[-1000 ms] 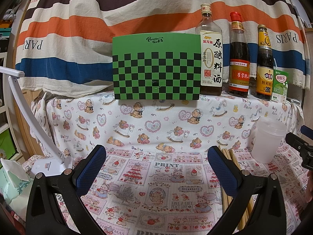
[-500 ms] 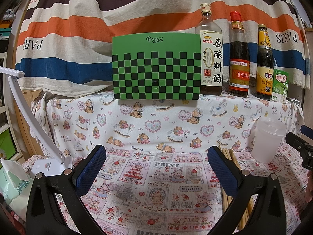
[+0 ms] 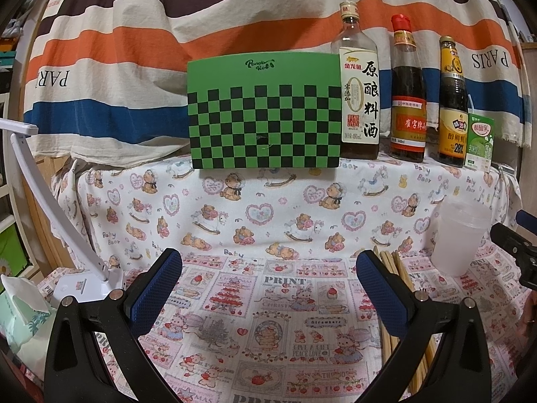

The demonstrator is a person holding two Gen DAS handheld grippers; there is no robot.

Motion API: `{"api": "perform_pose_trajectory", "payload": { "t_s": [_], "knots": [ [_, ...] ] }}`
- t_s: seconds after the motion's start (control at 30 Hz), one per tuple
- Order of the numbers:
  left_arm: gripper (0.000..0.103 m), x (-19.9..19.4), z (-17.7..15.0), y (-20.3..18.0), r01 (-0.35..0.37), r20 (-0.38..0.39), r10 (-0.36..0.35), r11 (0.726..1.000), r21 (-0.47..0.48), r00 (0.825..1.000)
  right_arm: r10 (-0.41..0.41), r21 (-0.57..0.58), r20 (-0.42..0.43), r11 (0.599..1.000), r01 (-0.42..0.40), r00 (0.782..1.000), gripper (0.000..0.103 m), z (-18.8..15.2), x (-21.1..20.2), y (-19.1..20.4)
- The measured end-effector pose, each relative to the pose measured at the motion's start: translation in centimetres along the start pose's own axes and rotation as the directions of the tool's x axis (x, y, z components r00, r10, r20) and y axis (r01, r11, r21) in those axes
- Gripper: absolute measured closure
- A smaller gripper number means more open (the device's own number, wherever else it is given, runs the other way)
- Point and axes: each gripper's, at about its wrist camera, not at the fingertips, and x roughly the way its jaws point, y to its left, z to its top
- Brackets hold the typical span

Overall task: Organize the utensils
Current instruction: 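Lower the left tool over the bamboo chopstick pile beside the cup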

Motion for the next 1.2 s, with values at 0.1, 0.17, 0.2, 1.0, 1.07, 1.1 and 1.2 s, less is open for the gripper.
{"api": "perform_pose_trajectory", "payload": {
  "t_s": [0.1,0.17,0.2,1.0,1.07,1.1,1.2],
  "knots": [
    [0.0,0.1,0.0,-0.1,-0.001,-0.004,0.001,1.0,0.004,1.0,0.016,-0.002,0.0,1.0,-0.016,1.0,0.0,0.0,-0.1,0.0],
    [0.0,0.1,0.0,-0.2,0.011,-0.004,-0.011,1.0,0.007,1.0,0.016,-0.002,0.0,1.0,-0.016,1.0,0.0,0.0,-0.1,0.1],
    [0.0,0.2,0.0,-0.2,0.034,-0.005,-0.034,0.999,0.011,0.999,0.015,0.0,-0.001,1.0,-0.015,1.0,0.0,0.0,-0.1,0.1],
    [0.076,4.4,-2.5,-1.9,0.27,-0.484,-0.277,0.959,-0.086,0.83,0.028,0.185,-0.141,0.983,-0.001,0.99,0.011,0.6,1.0,-3.5],
    [0.084,4.2,-3.3,-2.7,0.311,-0.52,-0.313,0.946,-0.093,0.795,0.05,0.188,-0.152,0.982,-0.021,0.987,0.016,0.7,1.1,-3.4],
    [0.084,4.4,-3.4,-3.0,0.323,-0.534,-0.32,0.942,-0.09,0.782,0.057,0.188,-0.155,0.982,-0.027,0.986,0.018,0.6,1.0,-3.3],
    [0.084,3.5,-3.9,-4.5,0.359,-0.549,-0.317,0.933,-0.033,0.773,0.07,0.168,-0.164,0.985,-0.042,0.984,0.021,0.4,1.1,-2.6]
  ]
}}
